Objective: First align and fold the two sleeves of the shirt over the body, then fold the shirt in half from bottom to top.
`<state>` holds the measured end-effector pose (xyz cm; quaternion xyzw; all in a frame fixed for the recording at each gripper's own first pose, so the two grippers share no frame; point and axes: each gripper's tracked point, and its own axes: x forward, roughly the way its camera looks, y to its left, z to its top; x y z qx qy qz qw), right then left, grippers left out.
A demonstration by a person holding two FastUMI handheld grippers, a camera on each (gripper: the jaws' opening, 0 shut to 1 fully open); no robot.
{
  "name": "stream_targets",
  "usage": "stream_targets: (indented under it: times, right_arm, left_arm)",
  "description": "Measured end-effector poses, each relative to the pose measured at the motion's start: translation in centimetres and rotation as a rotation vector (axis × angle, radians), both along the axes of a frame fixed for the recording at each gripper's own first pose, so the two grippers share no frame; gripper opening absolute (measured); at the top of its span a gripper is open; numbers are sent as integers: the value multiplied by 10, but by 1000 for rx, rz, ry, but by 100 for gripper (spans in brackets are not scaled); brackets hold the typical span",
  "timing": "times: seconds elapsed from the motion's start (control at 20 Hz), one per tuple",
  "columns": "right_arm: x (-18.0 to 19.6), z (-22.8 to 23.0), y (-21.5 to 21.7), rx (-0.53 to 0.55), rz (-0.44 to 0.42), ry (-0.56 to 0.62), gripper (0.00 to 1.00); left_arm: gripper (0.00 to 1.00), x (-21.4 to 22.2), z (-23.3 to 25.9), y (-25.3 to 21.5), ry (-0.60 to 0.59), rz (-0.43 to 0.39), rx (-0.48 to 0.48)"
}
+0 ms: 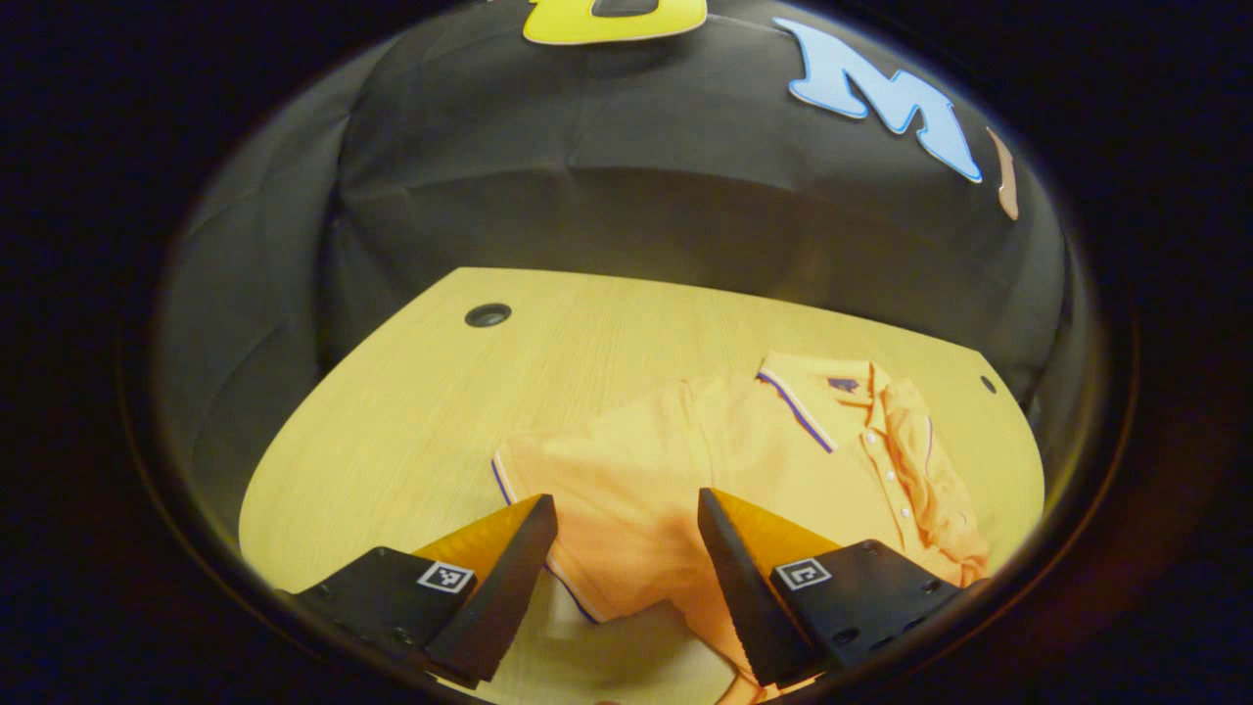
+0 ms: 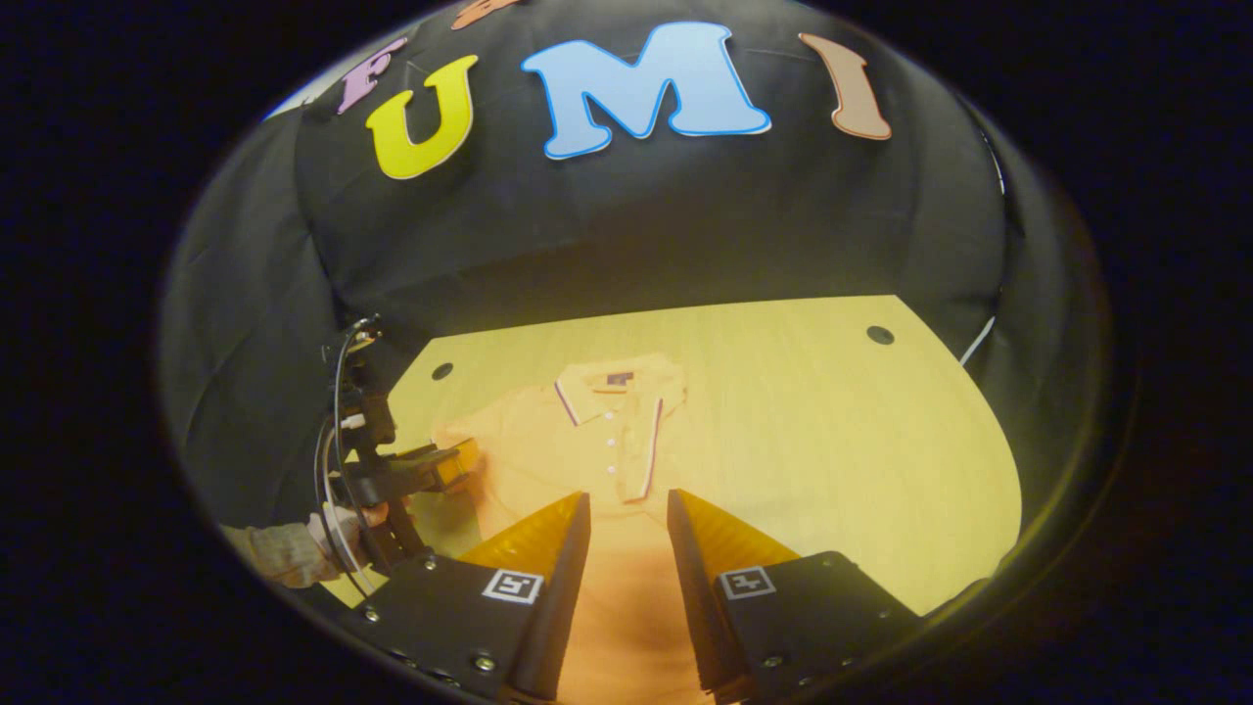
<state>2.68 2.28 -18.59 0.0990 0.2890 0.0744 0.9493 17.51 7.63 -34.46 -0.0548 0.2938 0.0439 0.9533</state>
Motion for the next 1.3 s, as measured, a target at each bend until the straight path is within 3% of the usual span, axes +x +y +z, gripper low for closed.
stream_targets:
  times: [0.2,0.35,0.45,0.6,0.65,0.7,0.75,0.85,1.1,1.3]
  right_arm:
    - [-1,-3,-7,-7,-7,5,51]
    - [1,-5,-9,-5,-11,9,51]
    - [2,-6,-10,0,-15,8,51]
    - [2,-9,-11,1,-16,8,51]
    - [1,-10,-12,1,-16,9,51]
    - [0,-12,-12,0,-17,11,51]
    - [-1,-13,-13,1,-18,13,51]
    - [-2,-14,-16,6,-24,18,51]
    - [-1,-15,-20,9,-35,13,51]
    - [-3,-18,-21,20,-44,16,51]
  left_arm:
    - [94,-2,-15,2,40,14,19]
    - [100,-5,-22,4,91,-3,108]
    - [91,0,-18,-6,78,-23,110]
    - [58,3,-19,-1,51,14,99]
    - [39,4,-16,-2,37,21,82]
    - [30,4,-17,1,31,34,74]
    - [13,4,-15,1,24,39,60]
    - [6,2,-16,5,31,58,72]
    - [6,-1,-7,-1,33,54,74]
    - [6,8,21,-20,-21,-3,94]
